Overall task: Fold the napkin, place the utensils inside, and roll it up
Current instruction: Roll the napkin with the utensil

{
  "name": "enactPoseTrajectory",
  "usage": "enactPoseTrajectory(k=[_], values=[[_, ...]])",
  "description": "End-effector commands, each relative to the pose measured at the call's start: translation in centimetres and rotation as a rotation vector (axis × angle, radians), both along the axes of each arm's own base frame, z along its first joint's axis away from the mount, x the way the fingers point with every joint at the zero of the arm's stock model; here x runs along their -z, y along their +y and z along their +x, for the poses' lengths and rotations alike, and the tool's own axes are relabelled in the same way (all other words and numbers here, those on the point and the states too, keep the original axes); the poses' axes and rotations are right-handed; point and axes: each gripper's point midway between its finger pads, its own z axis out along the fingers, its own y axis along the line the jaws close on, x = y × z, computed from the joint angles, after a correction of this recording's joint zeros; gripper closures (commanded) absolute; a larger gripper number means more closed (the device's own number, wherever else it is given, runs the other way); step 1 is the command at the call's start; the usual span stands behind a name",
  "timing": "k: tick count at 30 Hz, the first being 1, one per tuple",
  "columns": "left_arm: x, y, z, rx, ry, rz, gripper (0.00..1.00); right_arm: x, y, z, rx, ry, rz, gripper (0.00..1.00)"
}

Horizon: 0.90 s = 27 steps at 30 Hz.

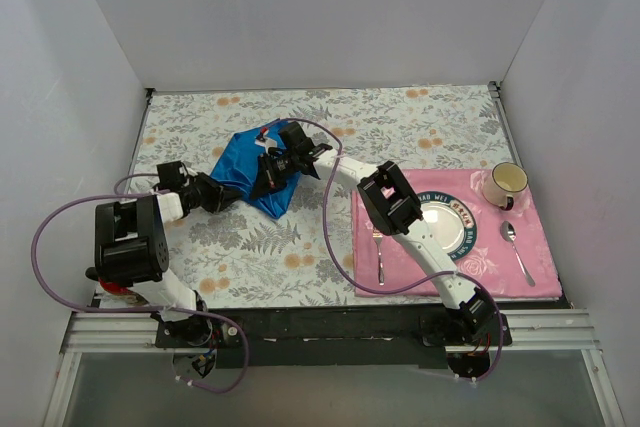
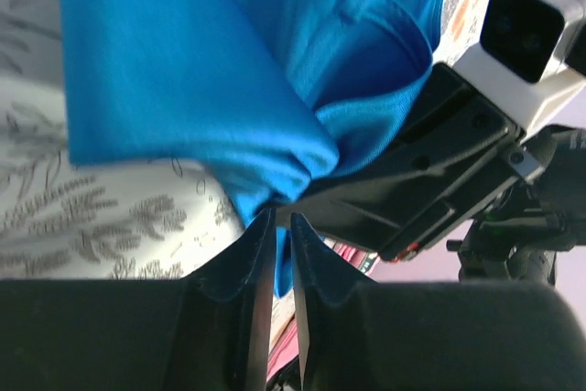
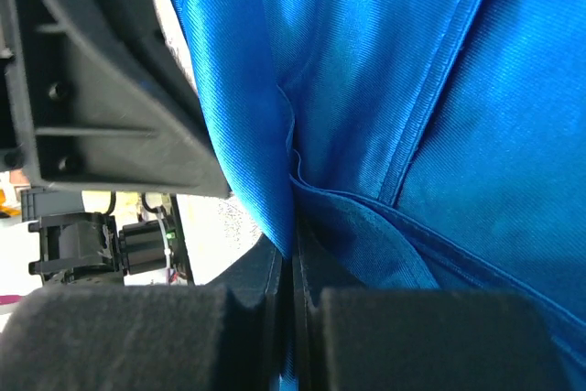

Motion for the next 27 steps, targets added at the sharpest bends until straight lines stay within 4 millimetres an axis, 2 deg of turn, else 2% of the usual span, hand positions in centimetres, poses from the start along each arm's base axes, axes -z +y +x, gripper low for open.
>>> enactPoseTrajectory(k=[1,11,13,17,19,21,22,23,27], values=[[-1.3,0.3,2.7,-0.015,-0.104,-0.018,0.89,3.3,-0.4,-0.6,0.009,0.057,-0.054,0.99],[0.3,1.3,4.4,-0.060,-0.080,0.009,0.92,3.4,-0.7,-0.8,-0.001,0.075,-0.053,0.99],[1.4,1.8,4.4,-0.076,-0.044,0.039,0.92,3.5,-0.8,-1.0,-0.003,0.081,-0.058,0.99],[2.7,2.8,4.5,-0.113,0.002,0.079,0.97,2.5,-0.8,-1.1,-0.010,0.073,-0.052,0.98],[4.0,3.4,3.9,-0.124,0.069,0.110,0.99,2.2,-1.0,-0.9,-0.010,0.050,-0.058,0.93],[5.0,4.0,4.1,-0.132,0.113,0.144,1.00,1.2,-1.2,-1.0,-0.015,0.042,-0.062,0.85],[5.6,4.0,3.5,-0.123,0.158,0.152,1.00,0.9,-1.2,-0.9,-0.017,0.025,-0.061,0.83],[6.0,4.3,3.5,-0.125,0.174,0.169,1.00,-0.2,-1.3,-0.7,-0.016,0.010,-0.062,0.75],[7.1,4.8,3.2,-0.112,0.230,0.196,1.00,-2.4,-1.8,-0.3,-0.012,-0.058,-0.077,0.57]])
